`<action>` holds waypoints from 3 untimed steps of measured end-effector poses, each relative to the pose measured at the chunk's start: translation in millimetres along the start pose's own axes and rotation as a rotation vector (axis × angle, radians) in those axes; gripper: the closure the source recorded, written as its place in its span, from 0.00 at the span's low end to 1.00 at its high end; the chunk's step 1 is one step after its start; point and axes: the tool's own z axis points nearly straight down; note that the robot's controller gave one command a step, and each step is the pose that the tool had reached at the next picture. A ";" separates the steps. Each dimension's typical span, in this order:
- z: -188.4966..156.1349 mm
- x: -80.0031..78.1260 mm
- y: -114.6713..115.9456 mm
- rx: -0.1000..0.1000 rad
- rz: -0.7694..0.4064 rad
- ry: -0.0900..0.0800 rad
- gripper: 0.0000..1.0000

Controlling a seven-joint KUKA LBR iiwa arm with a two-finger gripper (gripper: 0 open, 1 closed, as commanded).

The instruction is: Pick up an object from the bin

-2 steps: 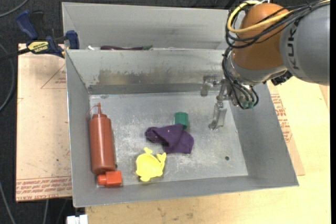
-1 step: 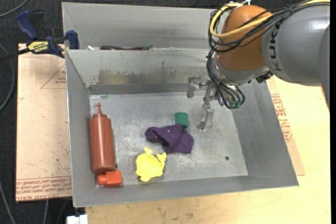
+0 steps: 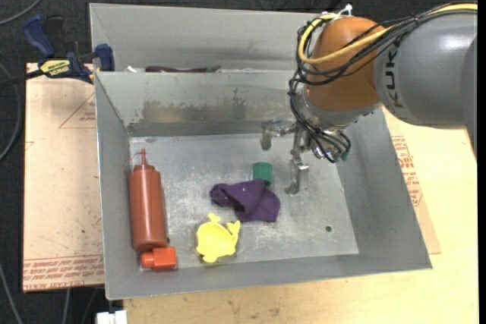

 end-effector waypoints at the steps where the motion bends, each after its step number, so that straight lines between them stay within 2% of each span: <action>1: 37.6 -10.7 37.0 0.002 0.085 -0.004 0.00; 2: 61.0 -31.0 51.3 -0.001 -0.101 -0.005 1.00; 3: 61.0 -31.0 51.3 -0.001 -0.101 -0.005 1.00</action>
Offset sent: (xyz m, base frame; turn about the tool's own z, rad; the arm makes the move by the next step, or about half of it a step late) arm 0.0159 0.0568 -0.0616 -0.1025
